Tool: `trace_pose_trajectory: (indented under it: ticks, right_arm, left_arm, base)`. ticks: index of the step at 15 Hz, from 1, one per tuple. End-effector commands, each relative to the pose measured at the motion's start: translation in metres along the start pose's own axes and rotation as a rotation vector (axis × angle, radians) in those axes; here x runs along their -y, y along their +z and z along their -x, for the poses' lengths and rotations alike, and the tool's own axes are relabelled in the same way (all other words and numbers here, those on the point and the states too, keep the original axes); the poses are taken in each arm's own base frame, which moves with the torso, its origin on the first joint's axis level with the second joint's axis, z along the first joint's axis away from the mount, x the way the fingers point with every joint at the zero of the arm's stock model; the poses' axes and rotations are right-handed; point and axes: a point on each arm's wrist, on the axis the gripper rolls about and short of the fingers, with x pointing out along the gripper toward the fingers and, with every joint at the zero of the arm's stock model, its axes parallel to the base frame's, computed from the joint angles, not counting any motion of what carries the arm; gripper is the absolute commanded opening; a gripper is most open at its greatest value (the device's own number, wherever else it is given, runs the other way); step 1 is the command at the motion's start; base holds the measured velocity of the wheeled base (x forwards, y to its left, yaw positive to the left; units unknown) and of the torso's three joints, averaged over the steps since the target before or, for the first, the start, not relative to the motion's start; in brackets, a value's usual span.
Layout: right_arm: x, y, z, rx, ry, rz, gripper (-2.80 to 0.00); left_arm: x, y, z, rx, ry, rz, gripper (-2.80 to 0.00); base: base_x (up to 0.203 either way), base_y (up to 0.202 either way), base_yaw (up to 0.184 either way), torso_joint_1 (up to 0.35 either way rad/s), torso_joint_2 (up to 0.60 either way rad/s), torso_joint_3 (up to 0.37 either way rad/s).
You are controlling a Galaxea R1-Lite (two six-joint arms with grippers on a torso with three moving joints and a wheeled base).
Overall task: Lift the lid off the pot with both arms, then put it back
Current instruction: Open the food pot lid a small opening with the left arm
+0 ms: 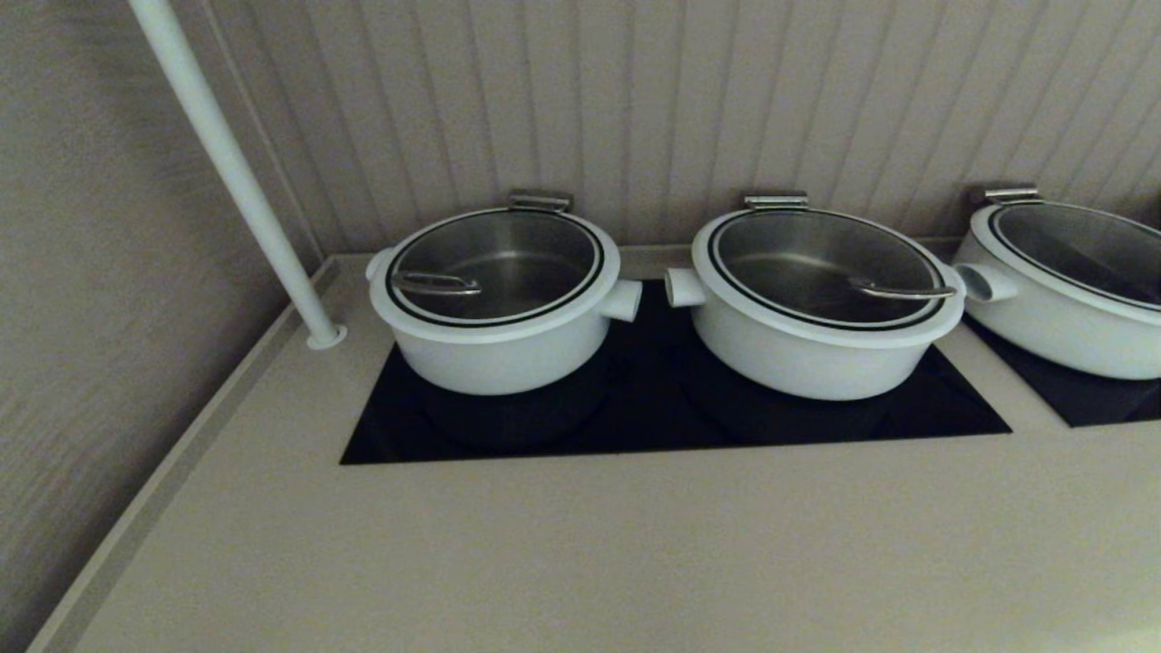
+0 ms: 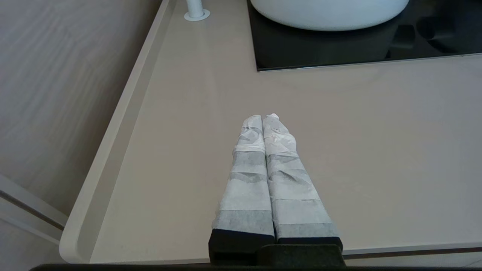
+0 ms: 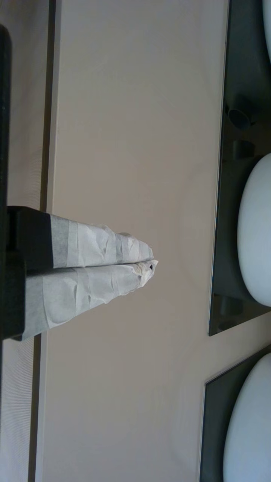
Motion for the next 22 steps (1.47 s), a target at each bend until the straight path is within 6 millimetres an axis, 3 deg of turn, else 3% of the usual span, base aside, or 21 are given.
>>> trace_pose_trajectory:
  ticks: [1, 22]
  right_arm:
    - [0.0000, 0.0000, 0.0000, 0.000, 0.001, 0.001, -2.80]
    - [0.0000, 0.0000, 0.0000, 0.000, 0.001, 0.001, -2.80]
  left_arm:
    - [0.0000, 0.0000, 0.0000, 0.000, 0.000, 0.000, -2.80]
    - [0.0000, 0.0000, 0.0000, 0.000, 0.002, 0.000, -2.80]
  base:
    - [0.000, 0.000, 0.000, 0.000, 0.00, 0.000]
    - [0.000, 0.000, 0.000, 0.000, 0.00, 0.000]
